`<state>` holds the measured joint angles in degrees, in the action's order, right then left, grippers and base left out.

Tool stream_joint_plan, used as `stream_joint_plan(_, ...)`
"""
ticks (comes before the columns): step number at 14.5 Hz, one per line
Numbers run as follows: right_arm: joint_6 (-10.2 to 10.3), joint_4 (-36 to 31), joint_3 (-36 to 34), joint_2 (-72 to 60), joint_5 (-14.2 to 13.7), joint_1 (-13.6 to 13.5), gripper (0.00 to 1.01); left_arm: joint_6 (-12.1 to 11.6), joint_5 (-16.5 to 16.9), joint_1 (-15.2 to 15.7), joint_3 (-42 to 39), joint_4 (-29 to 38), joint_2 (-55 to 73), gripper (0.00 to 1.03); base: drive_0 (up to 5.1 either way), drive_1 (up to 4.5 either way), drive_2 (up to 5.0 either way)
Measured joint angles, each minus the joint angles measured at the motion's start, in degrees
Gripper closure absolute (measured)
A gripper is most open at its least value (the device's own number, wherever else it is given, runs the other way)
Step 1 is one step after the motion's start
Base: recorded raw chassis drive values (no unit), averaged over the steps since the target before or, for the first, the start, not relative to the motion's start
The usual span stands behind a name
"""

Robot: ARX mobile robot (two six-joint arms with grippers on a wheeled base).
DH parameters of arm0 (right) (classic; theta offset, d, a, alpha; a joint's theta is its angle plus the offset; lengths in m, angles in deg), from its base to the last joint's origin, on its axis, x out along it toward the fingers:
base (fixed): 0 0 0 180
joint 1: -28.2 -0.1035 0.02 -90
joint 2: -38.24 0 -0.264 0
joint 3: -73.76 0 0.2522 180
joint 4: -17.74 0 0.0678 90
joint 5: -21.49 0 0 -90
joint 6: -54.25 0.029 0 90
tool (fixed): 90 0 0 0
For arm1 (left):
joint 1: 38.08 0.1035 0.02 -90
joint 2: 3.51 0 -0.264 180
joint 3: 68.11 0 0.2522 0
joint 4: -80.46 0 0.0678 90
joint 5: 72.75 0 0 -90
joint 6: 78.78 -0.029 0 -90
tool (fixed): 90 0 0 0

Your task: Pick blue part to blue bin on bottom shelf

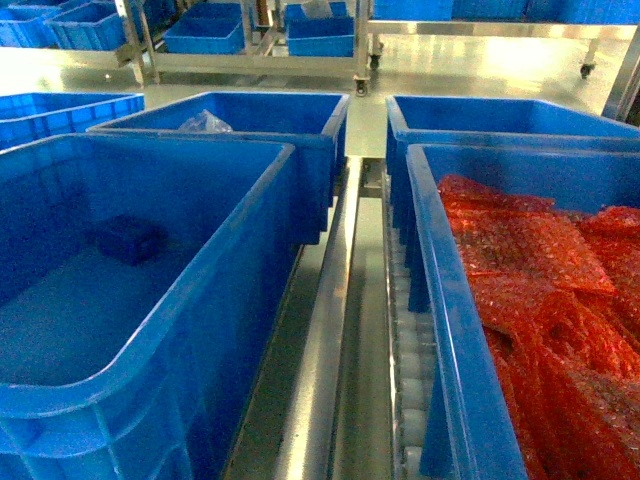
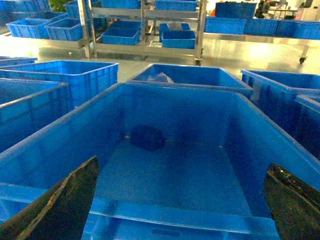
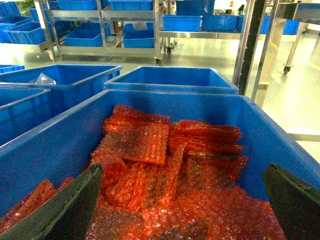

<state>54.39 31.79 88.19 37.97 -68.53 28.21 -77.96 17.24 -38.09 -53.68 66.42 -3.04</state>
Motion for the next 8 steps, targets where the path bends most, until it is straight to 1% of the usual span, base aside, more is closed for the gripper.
stream_joint_plan(8,0.0,0.0,0.0,0.0,0.0,0.0,0.03,-0.02,0.0,0.0,0.0,0.0,0.0,0.05,0.0,0.0,0.0)
